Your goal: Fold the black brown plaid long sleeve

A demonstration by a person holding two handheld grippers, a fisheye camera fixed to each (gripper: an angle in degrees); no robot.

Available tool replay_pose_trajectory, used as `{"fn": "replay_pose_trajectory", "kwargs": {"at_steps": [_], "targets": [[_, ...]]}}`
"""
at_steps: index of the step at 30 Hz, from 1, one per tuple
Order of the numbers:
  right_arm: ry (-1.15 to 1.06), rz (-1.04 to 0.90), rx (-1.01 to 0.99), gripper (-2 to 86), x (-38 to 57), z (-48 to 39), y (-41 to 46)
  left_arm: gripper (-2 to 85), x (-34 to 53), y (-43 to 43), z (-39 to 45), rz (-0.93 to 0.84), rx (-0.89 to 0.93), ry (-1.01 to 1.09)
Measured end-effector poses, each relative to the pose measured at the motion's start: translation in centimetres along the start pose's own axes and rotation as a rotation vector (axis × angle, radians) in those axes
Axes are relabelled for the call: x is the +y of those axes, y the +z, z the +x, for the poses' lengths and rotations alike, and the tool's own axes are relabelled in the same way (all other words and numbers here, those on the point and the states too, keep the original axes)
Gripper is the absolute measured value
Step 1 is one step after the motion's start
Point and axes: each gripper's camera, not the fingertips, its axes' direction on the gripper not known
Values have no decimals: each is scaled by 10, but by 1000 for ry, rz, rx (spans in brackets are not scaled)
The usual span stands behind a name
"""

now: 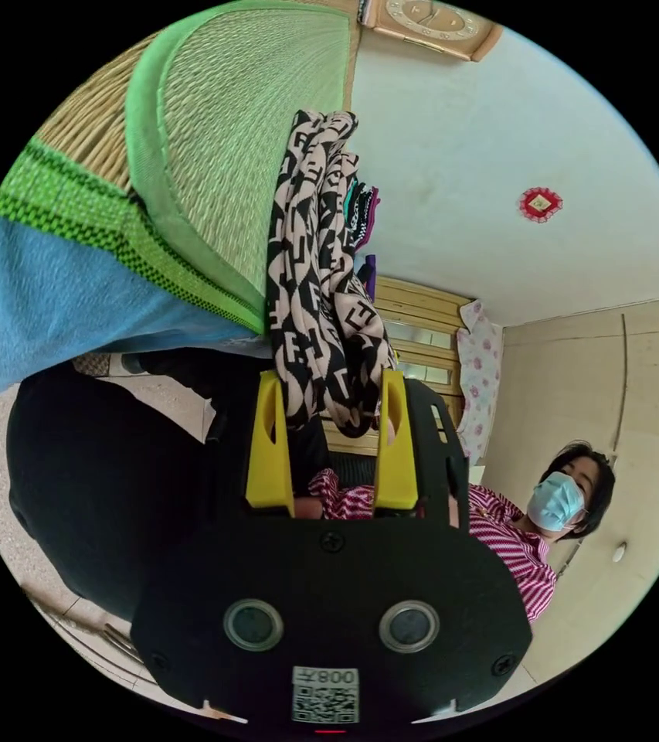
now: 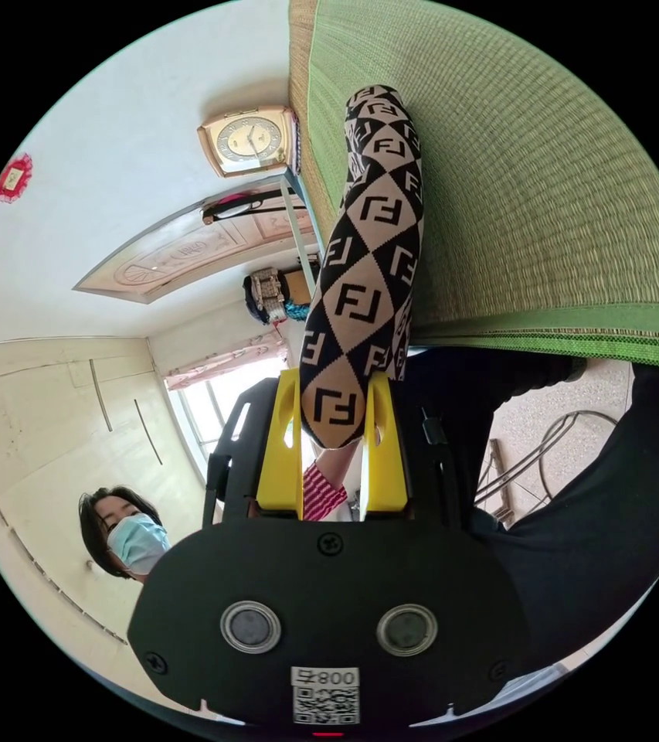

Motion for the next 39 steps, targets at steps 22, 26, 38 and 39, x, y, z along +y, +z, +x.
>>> {"fn": "replay_pose_trajectory", "kwargs": {"at_steps": [22, 26, 38, 39], "targets": [[-162, -21, -29, 119, 109, 15, 6, 79, 111, 98, 74, 64, -140, 292], [-226, -11, -39, 118, 130, 1, 5, 79, 127, 125, 89, 57, -149, 357], [-331, 36, -73, 116, 204, -11, 3, 79, 159, 204, 87, 6, -162, 437], [-335, 43, -78, 115, 211, -10, 3, 78, 160, 208, 85, 3, -159, 436]]}}
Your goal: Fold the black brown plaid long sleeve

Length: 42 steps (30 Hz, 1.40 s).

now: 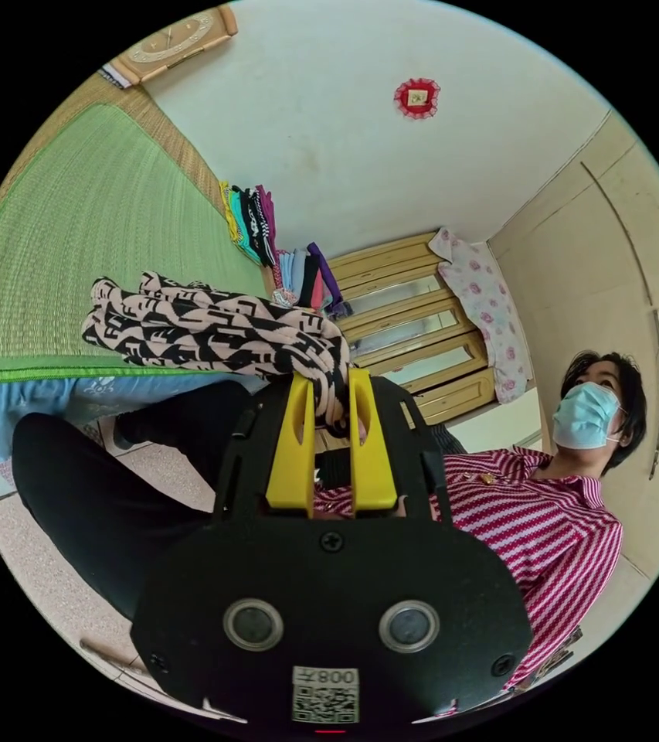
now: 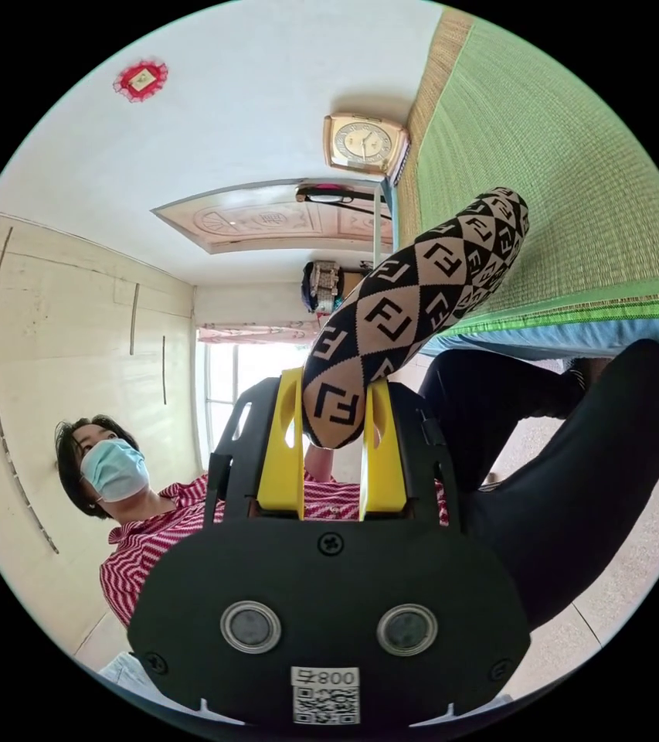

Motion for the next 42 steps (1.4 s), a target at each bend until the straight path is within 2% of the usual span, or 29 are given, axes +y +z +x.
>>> {"fn": "replay_pose_trajectory", "kwargs": {"at_steps": [17, 42], "targets": [[-28, 76, -9, 114, 75, -30, 25, 78, 28, 90, -26, -47, 28, 3], [-95, 137, 25, 114, 176, -170, 117, 79, 22, 190, -66, -129, 59, 39]]}}
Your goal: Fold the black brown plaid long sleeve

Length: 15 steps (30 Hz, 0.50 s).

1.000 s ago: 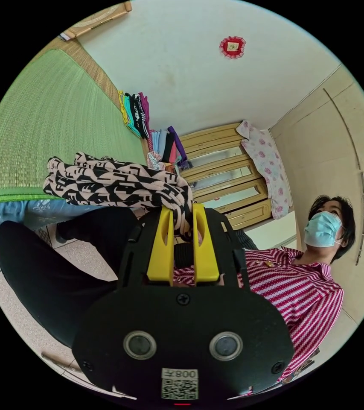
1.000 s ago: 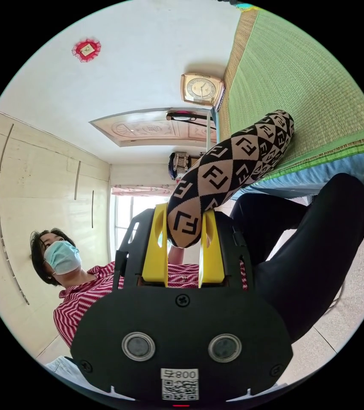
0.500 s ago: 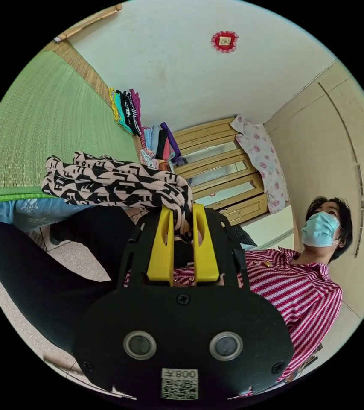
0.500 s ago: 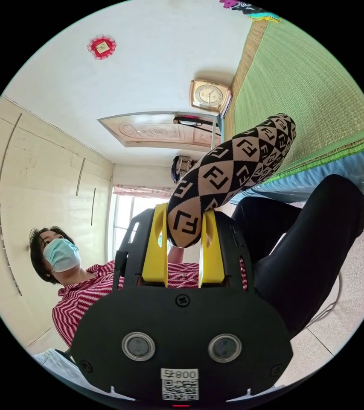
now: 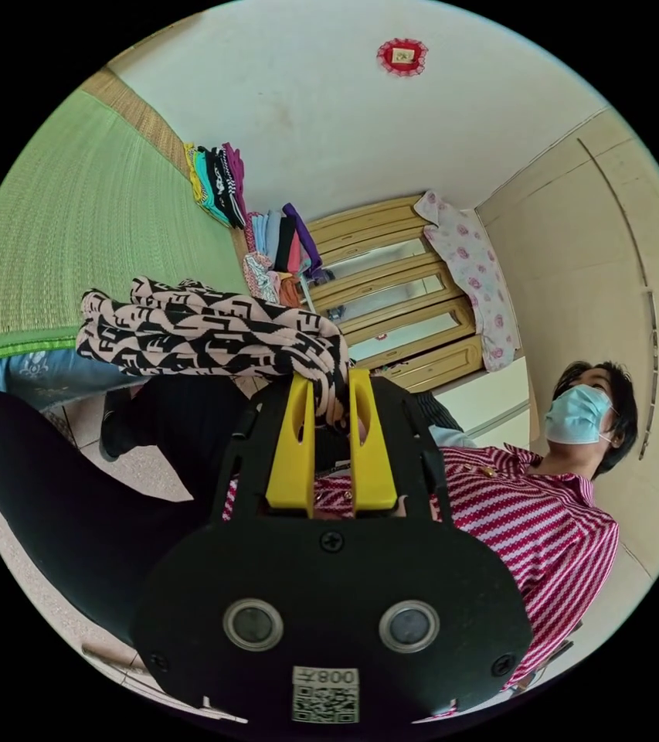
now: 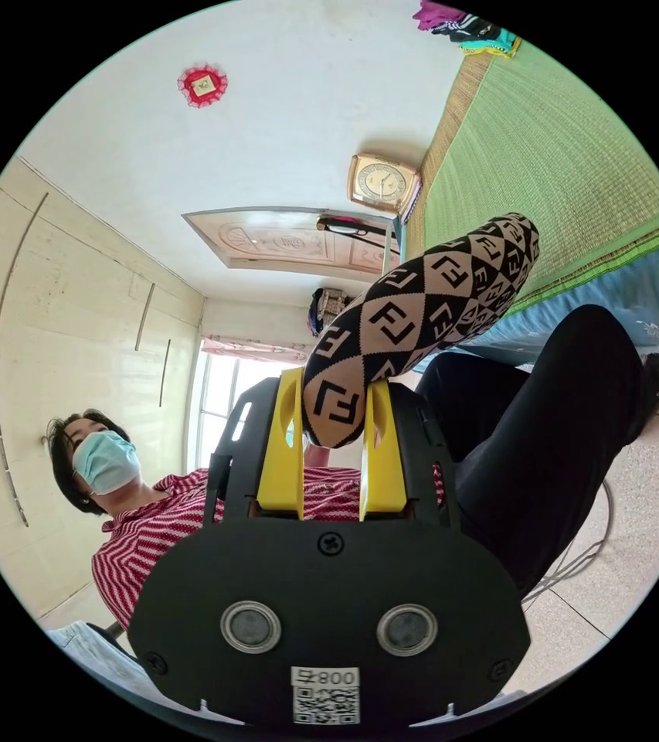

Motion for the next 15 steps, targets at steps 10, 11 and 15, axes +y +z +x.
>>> {"fn": "replay_pose_trajectory", "kwargs": {"at_steps": [10, 11, 15], "targets": [[8, 53, -13, 113, 9, -67, 20, 78, -63, 51, -38, -64, 7, -16], [8, 55, -12, 113, 7, -71, 20, 78, -77, 59, -44, -69, 8, -18], [-1, 68, -7, 114, -29, -105, 18, 79, -127, 81, -64, -75, 6, -14]]}}
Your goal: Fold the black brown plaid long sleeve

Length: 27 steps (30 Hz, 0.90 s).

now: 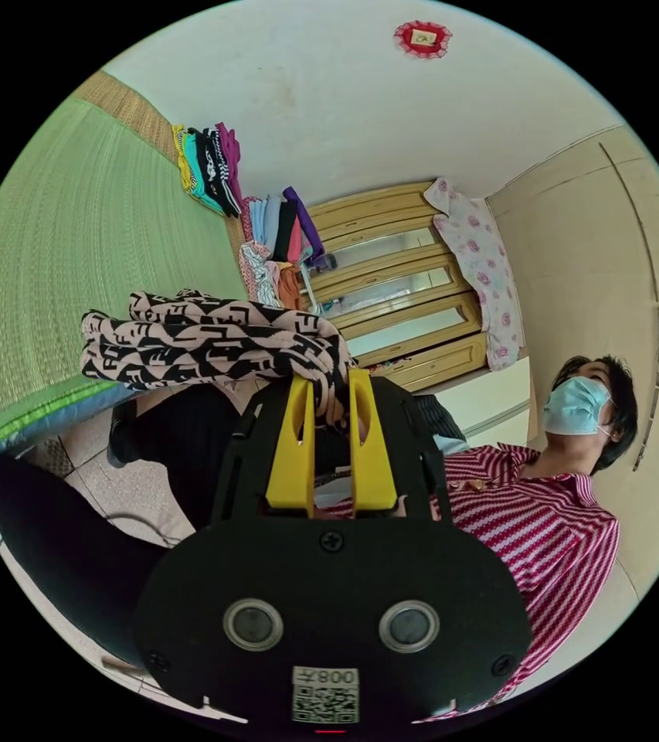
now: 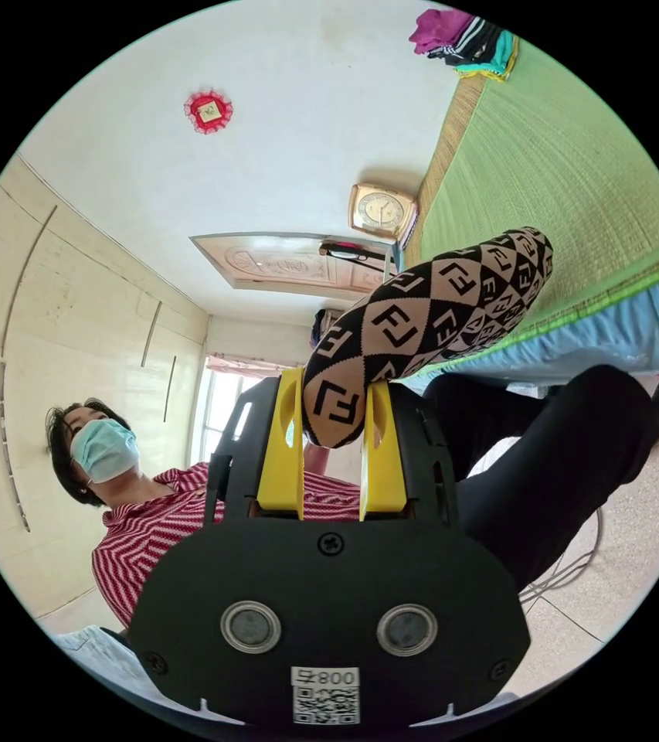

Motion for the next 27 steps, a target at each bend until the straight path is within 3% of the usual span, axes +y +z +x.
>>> {"fn": "replay_pose_trajectory", "kwargs": {"at_steps": [5, 14, 19, 24, 27], "targets": [[-23, -21, 32, 114, -98, -34, 6, 79, -113, 17, -48, 31, -24, 16], [-141, -107, 104, 114, -438, -109, 37, 79, -402, 26, -107, 154, -128, 183], [-290, -68, 122, 117, -621, -235, 16, 79, -547, 61, -81, 211, -168, 345], [-285, -13, 237, 123, -706, -300, -40, 79, -646, 132, -113, 211, -203, 330], [-148, 50, 296, 127, -733, -264, -88, 79, -678, 194, -179, 169, -254, 213]]}}
